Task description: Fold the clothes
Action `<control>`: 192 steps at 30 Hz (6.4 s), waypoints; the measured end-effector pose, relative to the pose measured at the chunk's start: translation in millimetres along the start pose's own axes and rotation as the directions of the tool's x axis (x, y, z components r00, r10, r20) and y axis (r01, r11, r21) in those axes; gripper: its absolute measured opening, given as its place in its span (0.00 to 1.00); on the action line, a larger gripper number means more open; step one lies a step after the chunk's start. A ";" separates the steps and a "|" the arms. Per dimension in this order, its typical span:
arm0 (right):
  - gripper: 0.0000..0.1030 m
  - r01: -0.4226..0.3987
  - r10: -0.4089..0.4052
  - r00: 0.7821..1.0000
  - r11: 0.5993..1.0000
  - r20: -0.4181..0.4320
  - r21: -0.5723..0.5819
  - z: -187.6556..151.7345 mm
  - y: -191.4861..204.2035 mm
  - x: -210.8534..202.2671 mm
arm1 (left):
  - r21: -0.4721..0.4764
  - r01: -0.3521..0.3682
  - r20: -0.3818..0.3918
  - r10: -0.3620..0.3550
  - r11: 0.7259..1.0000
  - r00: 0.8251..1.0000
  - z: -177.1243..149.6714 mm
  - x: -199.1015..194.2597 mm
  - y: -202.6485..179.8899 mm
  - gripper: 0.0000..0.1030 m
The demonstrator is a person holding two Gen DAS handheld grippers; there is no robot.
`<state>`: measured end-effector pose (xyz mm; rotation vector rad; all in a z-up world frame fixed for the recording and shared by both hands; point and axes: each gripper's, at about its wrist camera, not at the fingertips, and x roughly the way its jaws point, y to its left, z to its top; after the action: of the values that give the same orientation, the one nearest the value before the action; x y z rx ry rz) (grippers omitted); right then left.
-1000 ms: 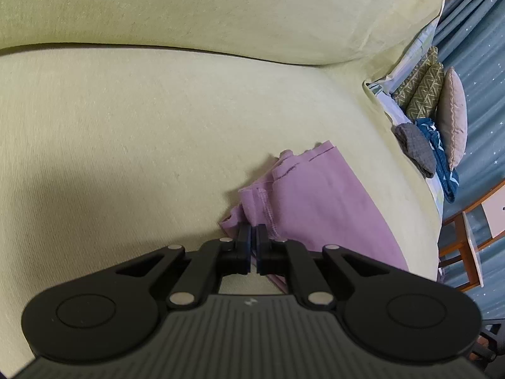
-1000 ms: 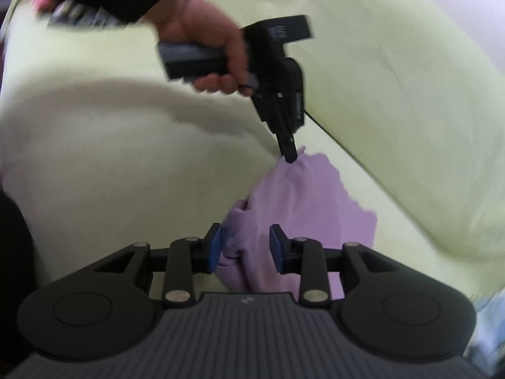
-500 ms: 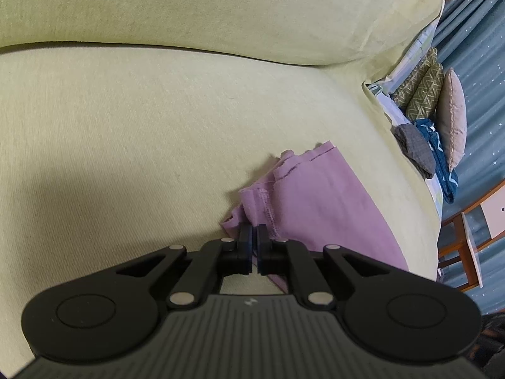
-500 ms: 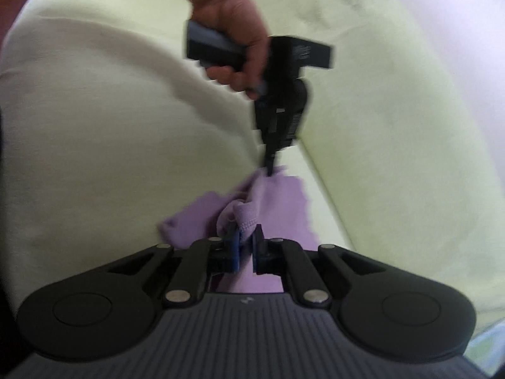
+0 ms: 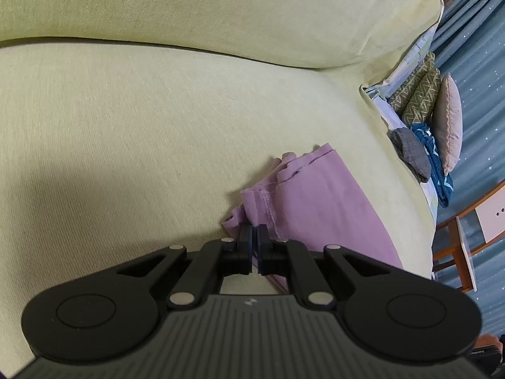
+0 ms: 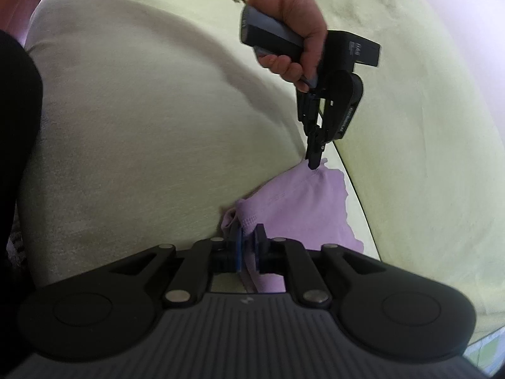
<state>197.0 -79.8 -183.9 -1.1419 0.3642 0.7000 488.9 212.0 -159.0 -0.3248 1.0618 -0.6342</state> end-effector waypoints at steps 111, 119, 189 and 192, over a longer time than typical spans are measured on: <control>0.24 -0.158 0.181 0.981 0.555 0.068 0.817 43.0 -134.1 4.9 | 0.390 -0.186 0.001 0.202 0.902 0.979 -11.5 20.9 -91.9 0.60; 0.28 -0.122 0.163 0.986 0.651 0.020 0.749 58.7 -125.7 -0.7 | 0.365 -0.158 0.027 0.159 0.917 0.987 -16.5 14.4 -87.2 0.60; 0.41 -0.030 0.113 0.994 0.324 -0.007 0.945 -11.4 -140.5 -41.7 | 0.414 -0.265 -0.004 0.293 0.871 0.956 -26.2 18.0 -145.9 0.74; 0.42 -0.035 0.111 0.994 0.368 -0.006 0.929 -1.3 -136.5 -39.6 | 0.393 -0.287 0.000 0.312 0.874 0.950 -64.1 -1.5 -144.0 0.74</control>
<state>259.8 -126.1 -65.2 -0.0151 0.7607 0.3890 384.9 104.0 -110.4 0.2082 0.9942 -0.5609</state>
